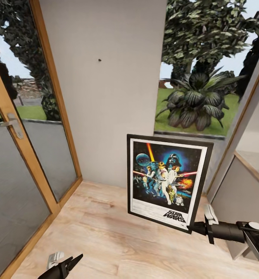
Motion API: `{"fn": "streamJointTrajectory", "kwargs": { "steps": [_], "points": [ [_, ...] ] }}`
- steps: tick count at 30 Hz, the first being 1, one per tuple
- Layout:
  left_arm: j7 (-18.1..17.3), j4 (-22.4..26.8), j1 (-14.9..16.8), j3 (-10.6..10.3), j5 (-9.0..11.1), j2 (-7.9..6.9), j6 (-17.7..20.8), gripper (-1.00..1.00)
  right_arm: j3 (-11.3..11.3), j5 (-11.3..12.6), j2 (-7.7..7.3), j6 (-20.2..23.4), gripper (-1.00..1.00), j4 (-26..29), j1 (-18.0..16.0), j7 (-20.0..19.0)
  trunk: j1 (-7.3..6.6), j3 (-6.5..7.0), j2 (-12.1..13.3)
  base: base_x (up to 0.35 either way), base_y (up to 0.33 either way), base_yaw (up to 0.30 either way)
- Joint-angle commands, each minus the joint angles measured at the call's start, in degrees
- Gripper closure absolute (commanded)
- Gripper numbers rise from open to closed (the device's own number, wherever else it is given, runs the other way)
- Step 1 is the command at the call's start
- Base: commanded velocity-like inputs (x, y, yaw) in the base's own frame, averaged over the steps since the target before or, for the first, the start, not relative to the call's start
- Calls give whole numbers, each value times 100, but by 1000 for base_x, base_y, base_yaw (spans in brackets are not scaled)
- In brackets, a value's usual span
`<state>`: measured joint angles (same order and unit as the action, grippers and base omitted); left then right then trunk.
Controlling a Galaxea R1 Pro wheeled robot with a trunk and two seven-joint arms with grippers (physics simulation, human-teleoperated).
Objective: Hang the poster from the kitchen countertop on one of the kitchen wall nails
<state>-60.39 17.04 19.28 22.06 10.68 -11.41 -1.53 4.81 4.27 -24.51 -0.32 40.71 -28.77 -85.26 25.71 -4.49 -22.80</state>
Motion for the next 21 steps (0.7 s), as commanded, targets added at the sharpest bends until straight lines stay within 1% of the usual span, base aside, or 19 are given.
{"fn": "streamJointTrajectory", "kwargs": {
  "steps": [1, 15, 19, 20, 21],
  "points": [
    [-17, -8, 6, 0, 13, -1, -15, -100, 2, 11, -1, 14, 100, -2, -6, -26, 7, -12, -12, 332, 107, 0],
    [-17, -8, 6, 0, 13, -2, -14, -100, 2, 5, -1, 14, 100, 2, -6, -21, 7, -12, -12, 333, 102, 0],
    [-13, -8, 6, 0, 13, -2, -14, -100, 4, 7, -1, 14, 100, 4, -6, -24, 7, -12, -12, 328, 158, 0],
    [177, -8, 6, 12, 17, 6, -20, -100, 10, 19, 7, 6, 100, -5, 12, -18, 7, -12, -12, 296, 194, 0],
    [207, -8, 6, 15, 20, 6, -21, -100, 4, 55, 7, 13, 100, -2, 13, -16, 7, -12, -12, 207, 123, 0]
  ]
}}
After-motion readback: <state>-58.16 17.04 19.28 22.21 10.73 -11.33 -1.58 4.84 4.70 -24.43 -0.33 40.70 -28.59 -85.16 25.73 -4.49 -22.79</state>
